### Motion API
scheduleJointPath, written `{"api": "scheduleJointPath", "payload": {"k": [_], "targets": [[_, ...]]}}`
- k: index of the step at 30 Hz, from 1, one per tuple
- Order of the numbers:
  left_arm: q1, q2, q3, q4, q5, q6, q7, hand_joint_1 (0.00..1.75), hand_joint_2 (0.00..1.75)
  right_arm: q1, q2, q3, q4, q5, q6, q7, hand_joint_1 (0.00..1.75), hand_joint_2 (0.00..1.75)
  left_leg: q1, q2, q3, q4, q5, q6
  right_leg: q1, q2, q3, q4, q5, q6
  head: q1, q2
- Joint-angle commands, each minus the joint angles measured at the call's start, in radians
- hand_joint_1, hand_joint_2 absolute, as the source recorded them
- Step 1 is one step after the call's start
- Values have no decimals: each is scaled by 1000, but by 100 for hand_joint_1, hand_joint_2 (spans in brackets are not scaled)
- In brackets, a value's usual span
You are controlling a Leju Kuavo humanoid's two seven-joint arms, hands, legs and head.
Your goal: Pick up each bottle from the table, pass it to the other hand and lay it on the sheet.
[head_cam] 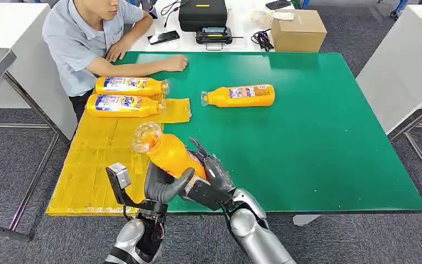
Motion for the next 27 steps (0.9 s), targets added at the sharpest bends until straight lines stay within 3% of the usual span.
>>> {"api": "scheduleJointPath", "payload": {"k": [1, 2, 6, 11, 27], "targets": [[-35, 0, 20, -27, -184, 191, -29, 175, 175, 39, 4, -32, 3, 46, -80, -6, 0, 175, 1, -1, 3, 0, -1, -2, 1, -1, 4, 0, -2, -2, 0, 0], [-29, 2, 37, -45, -260, 250, -18, 175, 175, 66, -1, -37, -33, 68, -100, -6, 0, 175, 1, -1, 1, 0, 0, -1, 1, -2, 2, -1, -1, -1, 0, 0], [-16, 0, 108, -64, -207, 243, -6, 175, 175, 121, -20, -43, -122, 80, -122, -20, 0, 175, 1, -2, 3, 0, -1, -2, 1, -2, 4, 0, -2, -2, 0, 0], [-26, 19, 94, -25, -348, 367, -11, 175, 175, 151, -49, -30, -208, 98, -156, -26, 0, 175, 1, -1, 4, 0, -2, -2, 1, -2, 5, 0, -2, -3, 0, 0], [-53, 48, 46, 31, -565, 485, -36, 175, 175, 127, -62, -20, -183, 81, -155, -21, 0, 175, 1, -1, 3, -1, -1, -2, 1, -1, 3, -1, -1, -2, 0, 0]]}}
